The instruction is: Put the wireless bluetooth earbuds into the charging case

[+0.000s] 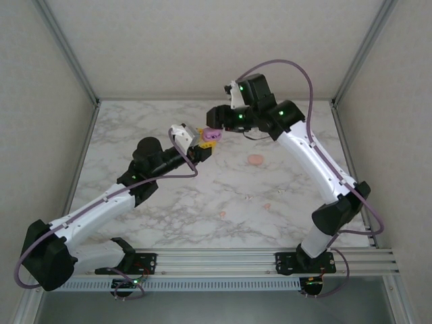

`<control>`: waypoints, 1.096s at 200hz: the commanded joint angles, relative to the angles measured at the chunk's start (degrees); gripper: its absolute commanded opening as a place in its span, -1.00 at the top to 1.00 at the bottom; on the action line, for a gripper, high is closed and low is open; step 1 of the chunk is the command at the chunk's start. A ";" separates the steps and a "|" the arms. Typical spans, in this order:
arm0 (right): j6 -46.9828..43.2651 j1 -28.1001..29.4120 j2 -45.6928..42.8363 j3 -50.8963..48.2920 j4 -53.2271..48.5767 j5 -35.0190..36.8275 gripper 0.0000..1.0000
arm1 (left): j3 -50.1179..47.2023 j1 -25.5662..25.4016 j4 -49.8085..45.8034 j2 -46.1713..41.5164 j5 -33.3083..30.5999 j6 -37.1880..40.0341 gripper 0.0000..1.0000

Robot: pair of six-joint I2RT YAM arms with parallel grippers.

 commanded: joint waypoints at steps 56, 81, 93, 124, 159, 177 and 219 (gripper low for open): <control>15.07 -7.31 -14.40 -21.72 22.98 -23.67 -0.38 | 4.17 0.77 7.80 2.21 3.76 -5.20 0.39; 23.72 -9.73 -13.97 -26.95 34.20 -34.88 -0.32 | 4.85 1.43 9.07 2.28 6.68 -7.11 0.38; 26.39 -9.78 -13.86 -28.06 37.53 -36.66 -0.30 | 5.57 1.51 8.89 2.60 7.93 -7.38 0.37; 33.12 -9.80 -12.97 -30.05 46.62 -41.48 -0.18 | 6.63 1.48 9.15 3.59 9.39 -7.54 0.36; 34.70 -9.88 -12.58 -30.68 47.65 -42.52 0.17 | 7.42 1.52 8.02 3.88 9.48 -6.19 0.35; 33.47 -9.86 -12.75 -30.68 46.08 -41.72 0.35 | 7.71 1.55 6.53 3.99 9.46 -5.01 0.35; 33.47 -10.05 -14.74 -33.86 47.17 -36.41 0.61 | 8.37 1.92 2.01 4.40 8.27 -2.64 0.13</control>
